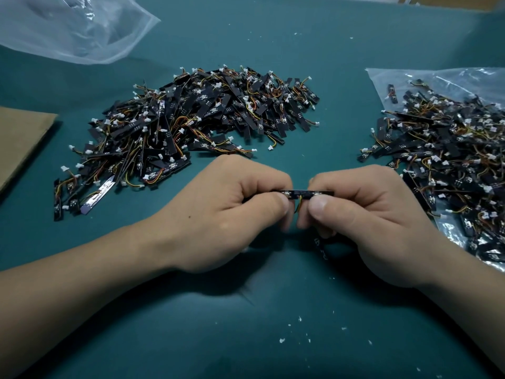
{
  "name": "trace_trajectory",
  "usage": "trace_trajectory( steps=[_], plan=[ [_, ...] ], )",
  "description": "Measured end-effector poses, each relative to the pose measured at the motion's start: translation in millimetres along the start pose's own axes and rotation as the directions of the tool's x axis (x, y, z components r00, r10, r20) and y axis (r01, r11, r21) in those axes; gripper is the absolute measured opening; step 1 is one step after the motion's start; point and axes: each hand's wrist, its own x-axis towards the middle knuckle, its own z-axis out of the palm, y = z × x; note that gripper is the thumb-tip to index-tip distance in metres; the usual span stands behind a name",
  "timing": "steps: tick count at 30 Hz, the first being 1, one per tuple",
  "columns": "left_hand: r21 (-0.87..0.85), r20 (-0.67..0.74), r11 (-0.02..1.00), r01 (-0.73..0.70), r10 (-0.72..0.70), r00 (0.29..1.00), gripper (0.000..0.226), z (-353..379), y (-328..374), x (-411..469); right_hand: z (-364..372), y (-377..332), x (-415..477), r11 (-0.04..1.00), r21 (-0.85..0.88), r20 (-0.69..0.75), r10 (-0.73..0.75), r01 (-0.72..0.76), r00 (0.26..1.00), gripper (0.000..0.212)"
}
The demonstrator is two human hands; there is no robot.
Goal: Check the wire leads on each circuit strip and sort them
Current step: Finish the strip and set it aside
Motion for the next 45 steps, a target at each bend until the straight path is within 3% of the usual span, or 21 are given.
trace_trajectory(
  steps=[13, 27, 31, 45],
  plan=[
    [0.206, -0.099, 0.979, 0.004, 0.017, 0.995, 0.024, 5.1, 3.8, -0.1, 5.7, 0.9, 0.9, 0.955, -0.295, -0.045, -0.038, 0.022, 0.998, 0.027],
    [0.254, -0.121, 0.967, -0.017, 0.049, 0.991, 0.028, 6.4, 1.5, -0.3, 6.3, 0.3, 0.9, 0.958, -0.285, -0.058, -0.039, 0.021, 0.998, 0.036],
    [0.236, -0.12, 0.972, -0.008, 0.037, 0.992, 0.028, 6.4, 1.5, -0.2, 5.8, 0.4, 1.0, 0.959, -0.282, -0.06, -0.036, 0.018, 0.998, 0.027],
    [0.244, -0.136, 0.97, -0.018, 0.053, 0.989, 0.03, 6.4, 2.1, -0.3, 5.7, 0.9, 0.5, 0.962, -0.272, -0.044, -0.035, 0.022, 0.998, 0.027]
  ],
)
